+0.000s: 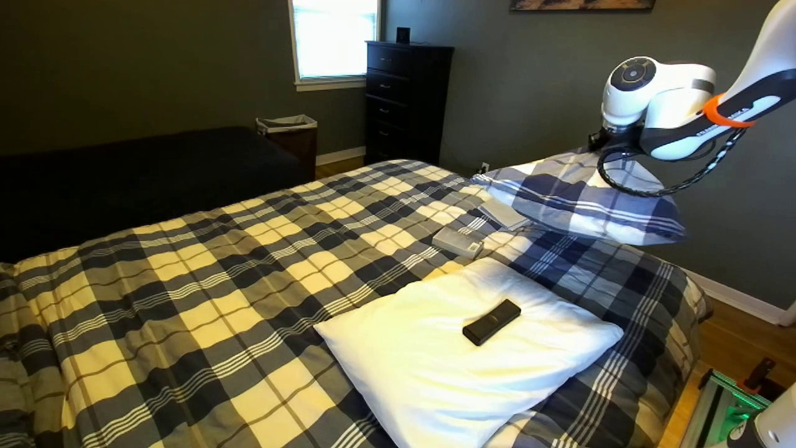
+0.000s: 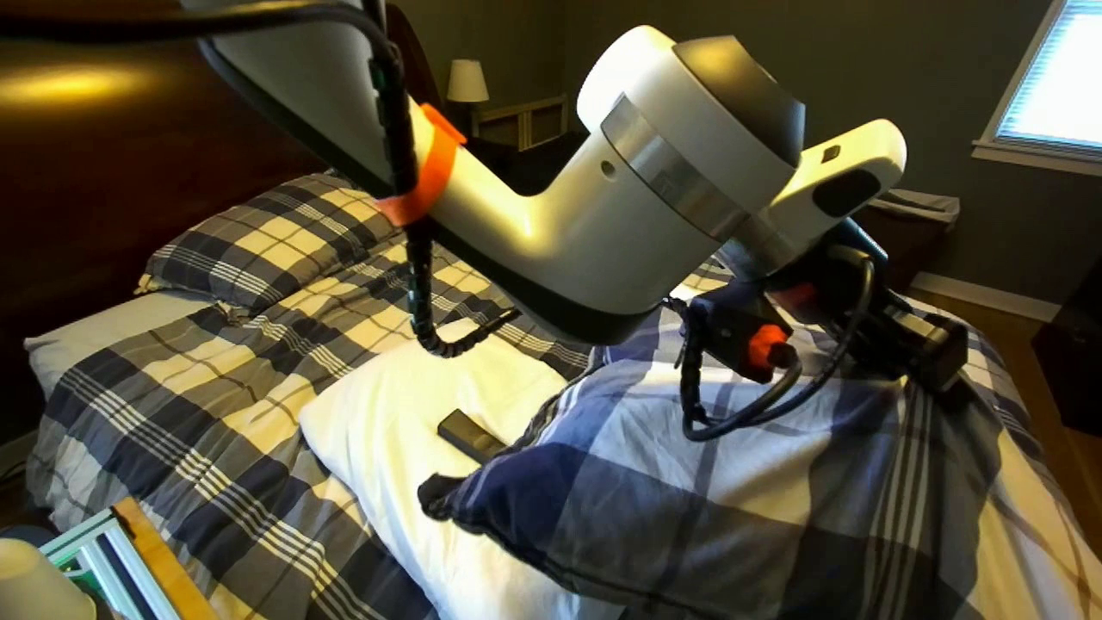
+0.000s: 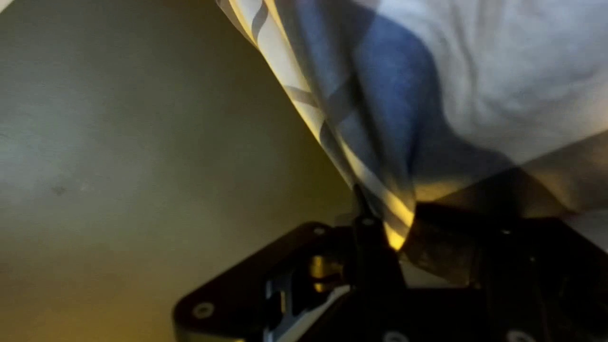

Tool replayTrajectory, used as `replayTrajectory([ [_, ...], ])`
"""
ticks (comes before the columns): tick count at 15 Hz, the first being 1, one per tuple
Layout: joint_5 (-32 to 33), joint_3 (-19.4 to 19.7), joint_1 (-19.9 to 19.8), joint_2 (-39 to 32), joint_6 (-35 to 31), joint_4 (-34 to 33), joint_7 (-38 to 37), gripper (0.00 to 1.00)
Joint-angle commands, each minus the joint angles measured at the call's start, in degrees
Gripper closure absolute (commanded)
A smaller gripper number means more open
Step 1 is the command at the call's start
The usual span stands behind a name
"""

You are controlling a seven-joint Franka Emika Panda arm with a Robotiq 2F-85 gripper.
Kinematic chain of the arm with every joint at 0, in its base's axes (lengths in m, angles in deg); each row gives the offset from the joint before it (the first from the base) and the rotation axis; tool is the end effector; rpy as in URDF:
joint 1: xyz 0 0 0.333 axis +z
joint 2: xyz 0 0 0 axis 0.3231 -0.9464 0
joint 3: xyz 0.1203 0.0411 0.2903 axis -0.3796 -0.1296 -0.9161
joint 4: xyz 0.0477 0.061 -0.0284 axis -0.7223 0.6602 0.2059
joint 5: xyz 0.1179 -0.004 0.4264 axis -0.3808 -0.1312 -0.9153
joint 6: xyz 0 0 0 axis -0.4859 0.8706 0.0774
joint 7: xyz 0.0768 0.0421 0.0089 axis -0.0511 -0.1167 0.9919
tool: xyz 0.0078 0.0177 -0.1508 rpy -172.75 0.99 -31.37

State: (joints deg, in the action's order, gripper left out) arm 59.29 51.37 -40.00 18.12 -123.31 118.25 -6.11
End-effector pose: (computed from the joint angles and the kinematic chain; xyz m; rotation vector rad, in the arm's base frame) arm 0.5043 -0.4347 0.3737 2.0862 -0.8124 0.6999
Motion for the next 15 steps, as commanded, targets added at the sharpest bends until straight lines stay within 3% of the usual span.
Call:
replayTrajectory([
  [1,0.9,1.2,-1.2,-3.1,-1.2,-5.2,-1.0,0.99],
  [15,3.0,3.3,-4.3,-12.3,-1.9,-14.5,-4.9,0.99],
])
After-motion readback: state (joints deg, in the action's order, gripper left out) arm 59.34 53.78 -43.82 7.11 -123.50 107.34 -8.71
